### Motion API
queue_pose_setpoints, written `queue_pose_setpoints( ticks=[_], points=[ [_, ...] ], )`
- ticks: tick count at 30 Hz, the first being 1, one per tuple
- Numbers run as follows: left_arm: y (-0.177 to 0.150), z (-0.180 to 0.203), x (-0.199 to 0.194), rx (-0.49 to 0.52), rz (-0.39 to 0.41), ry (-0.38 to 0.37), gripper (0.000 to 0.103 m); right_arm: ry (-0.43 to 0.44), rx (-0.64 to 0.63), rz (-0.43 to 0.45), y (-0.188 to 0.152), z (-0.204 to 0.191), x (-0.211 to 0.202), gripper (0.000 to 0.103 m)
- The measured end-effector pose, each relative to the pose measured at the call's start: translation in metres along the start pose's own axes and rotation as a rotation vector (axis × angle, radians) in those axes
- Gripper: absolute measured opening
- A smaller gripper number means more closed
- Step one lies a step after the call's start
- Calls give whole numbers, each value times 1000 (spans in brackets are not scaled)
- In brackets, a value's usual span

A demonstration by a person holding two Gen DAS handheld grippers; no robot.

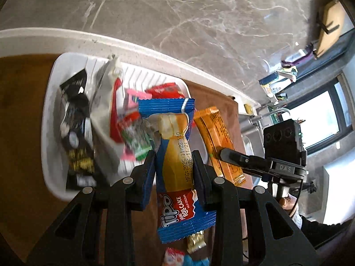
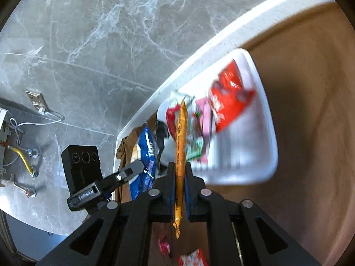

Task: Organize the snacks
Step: 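Carry the Tipo cake and orange bar onto the white tray and open both tools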

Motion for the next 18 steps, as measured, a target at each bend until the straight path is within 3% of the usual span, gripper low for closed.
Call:
queue_pose_setpoints(
  ticks=[11,12,13,15,16,18],
  points=[
    [52,-23,40,-35,3,102,30,-114,-50,-1,50,3,33,11],
    [54,-24,42,-38,5,114,33,-135,-59,0,51,4,35,11],
    [55,-25,44,-37,8,122,49,-142,-62,-2,52,4,36,15],
    [59,-25,46,-30,19,131,67,-167,-76,-7,51,4,37,32],
    [60,-23,45,-19,30,139,68,-173,-83,0,50,3,36,40],
    [61,-20,44,0,43,189,68,-188,-106,11,47,-1,33,41]
  ],
)
Point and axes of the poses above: each gripper's, at about its wrist camera, not at the fingertips, and x roughly the way its jaws point, z to its right, y to its top, the point moved 4 cm from there along x, roughly the way its jaws point, and after that the axes turned 13 degrees about -z, right-handed, at the moved point
